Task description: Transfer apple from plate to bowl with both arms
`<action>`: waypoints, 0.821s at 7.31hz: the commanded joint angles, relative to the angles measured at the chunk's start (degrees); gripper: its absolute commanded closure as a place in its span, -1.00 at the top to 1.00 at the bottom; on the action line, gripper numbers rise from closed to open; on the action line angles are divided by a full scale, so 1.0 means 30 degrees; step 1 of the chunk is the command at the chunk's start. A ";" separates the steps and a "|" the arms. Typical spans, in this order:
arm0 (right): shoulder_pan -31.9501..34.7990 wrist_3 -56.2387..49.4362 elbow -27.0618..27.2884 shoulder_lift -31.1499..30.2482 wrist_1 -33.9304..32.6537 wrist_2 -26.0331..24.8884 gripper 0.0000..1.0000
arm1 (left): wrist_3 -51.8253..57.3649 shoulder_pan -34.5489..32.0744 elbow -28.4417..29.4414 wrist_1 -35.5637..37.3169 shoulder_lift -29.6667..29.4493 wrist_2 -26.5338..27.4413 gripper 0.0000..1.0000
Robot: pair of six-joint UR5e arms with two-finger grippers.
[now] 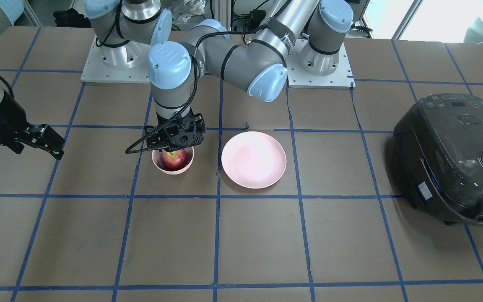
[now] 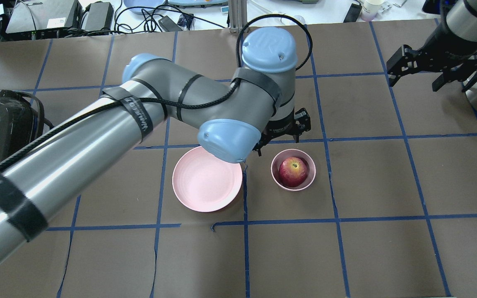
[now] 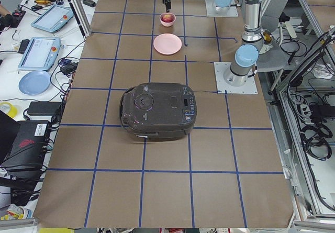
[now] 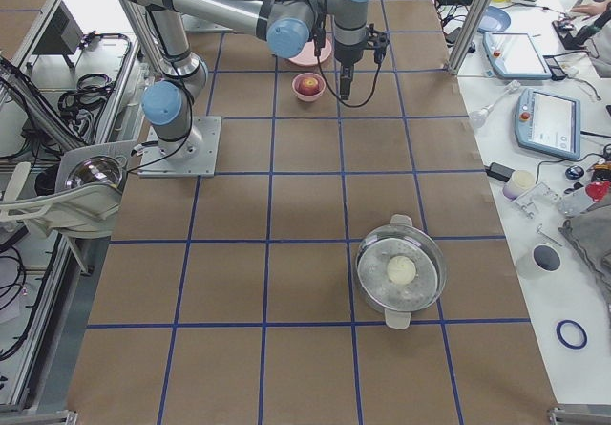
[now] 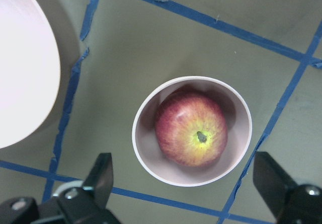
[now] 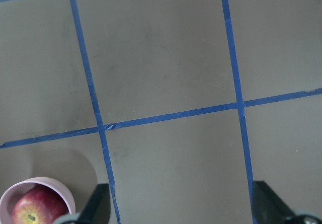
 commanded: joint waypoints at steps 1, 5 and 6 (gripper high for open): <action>0.1279 0.0687 -0.0012 -0.1481 0.0593 -0.0046 1.00 | 0.3791 0.1169 0.0801 -0.4516 0.3242 0.0124 1.00; 0.4361 0.4175 0.0075 -0.1806 0.0625 -0.0107 1.00 | 1.1292 0.7572 0.1600 -0.8322 0.5948 0.0243 1.00; 0.4481 0.4180 0.0162 -0.1776 0.0828 -0.0107 1.00 | 1.4119 0.9243 0.1541 -0.8176 0.6039 0.0243 0.95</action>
